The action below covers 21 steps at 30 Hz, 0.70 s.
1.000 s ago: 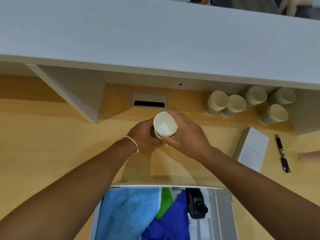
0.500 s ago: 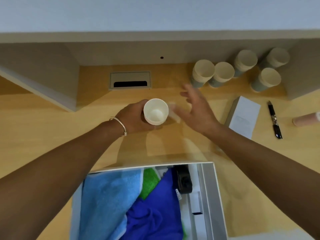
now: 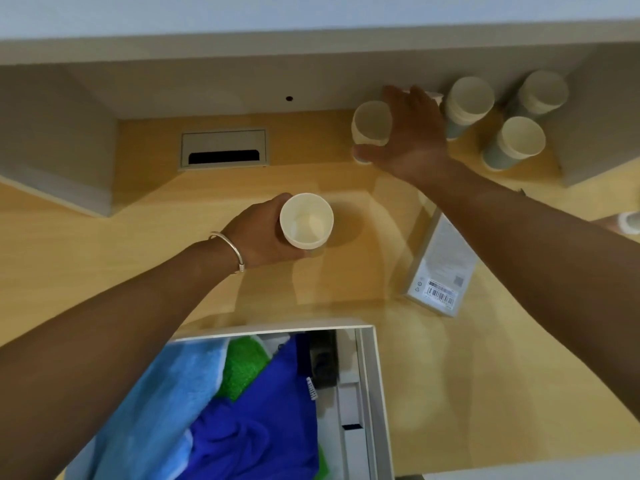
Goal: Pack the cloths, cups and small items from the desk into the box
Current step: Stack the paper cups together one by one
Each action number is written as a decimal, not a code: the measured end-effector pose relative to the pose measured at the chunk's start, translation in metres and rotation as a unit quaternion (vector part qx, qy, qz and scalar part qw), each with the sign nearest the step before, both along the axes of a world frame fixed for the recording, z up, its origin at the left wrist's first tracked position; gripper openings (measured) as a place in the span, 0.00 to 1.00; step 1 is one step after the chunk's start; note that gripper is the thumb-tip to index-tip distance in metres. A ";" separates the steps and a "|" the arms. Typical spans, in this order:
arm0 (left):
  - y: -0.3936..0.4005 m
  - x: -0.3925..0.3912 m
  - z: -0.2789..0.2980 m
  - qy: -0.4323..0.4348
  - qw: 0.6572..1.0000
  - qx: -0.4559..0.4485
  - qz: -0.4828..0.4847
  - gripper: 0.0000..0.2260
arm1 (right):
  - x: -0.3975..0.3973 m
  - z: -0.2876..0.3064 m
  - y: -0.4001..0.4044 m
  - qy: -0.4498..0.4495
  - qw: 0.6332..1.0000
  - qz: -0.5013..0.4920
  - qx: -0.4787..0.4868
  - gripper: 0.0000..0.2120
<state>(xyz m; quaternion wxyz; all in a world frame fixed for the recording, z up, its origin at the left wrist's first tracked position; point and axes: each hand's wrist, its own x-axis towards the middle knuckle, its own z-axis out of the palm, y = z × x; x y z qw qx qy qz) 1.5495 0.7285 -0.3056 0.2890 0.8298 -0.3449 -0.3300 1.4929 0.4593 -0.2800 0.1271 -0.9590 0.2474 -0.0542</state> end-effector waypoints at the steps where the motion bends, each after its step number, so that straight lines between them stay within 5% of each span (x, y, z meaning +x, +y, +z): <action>1: 0.000 -0.001 0.001 0.002 1.000 0.000 0.004 0.35 | 0.003 0.000 -0.001 0.010 1.000 0.007 -0.016 0.45; 8: 0.001 -0.005 0.005 0.000 1.000 0.007 0.011 0.37 | 0.000 0.005 0.012 -0.016 0.998 0.020 -0.055 0.36; 21: 0.003 -0.006 0.004 -0.003 0.998 0.057 -0.026 0.31 | -0.076 0.093 0.113 -0.147 0.962 0.077 0.215 0.37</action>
